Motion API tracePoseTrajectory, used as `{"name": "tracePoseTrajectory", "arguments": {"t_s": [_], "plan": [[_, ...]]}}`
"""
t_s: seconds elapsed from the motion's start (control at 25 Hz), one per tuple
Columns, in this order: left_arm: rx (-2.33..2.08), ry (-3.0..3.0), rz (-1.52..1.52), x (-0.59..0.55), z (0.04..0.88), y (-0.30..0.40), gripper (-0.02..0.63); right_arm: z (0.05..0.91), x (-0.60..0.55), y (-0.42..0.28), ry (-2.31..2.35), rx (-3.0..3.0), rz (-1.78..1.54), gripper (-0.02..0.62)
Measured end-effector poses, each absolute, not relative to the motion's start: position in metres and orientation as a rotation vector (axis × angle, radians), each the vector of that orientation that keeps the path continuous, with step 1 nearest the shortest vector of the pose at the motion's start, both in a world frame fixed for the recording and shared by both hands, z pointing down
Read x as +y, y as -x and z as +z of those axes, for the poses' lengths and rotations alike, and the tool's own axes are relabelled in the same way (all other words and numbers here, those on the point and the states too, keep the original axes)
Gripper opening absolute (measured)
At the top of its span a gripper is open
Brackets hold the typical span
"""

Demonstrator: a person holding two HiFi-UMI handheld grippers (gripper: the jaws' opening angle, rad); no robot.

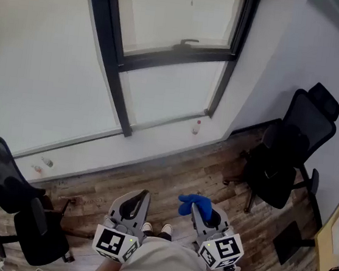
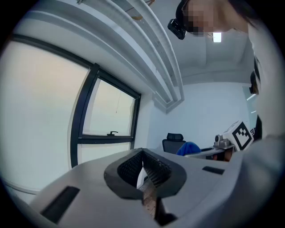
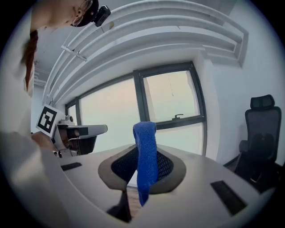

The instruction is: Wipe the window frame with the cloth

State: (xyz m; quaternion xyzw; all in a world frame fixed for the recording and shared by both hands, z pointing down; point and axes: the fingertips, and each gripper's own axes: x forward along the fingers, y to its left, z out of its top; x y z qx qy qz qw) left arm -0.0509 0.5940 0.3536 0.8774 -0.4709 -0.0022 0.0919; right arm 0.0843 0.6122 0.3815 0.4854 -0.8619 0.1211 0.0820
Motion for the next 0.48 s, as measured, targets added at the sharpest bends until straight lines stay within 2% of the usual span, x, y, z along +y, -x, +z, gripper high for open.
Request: {"name": "tracePoseTrajectory", "arguments": {"t_s": [0.48], "plan": [[-1.406,-2.603,-0.014,0.572,0.356,0.007,0.009,0.385,0.590,-0.128,-1.442,-2.570,0.350,0.061]]}}
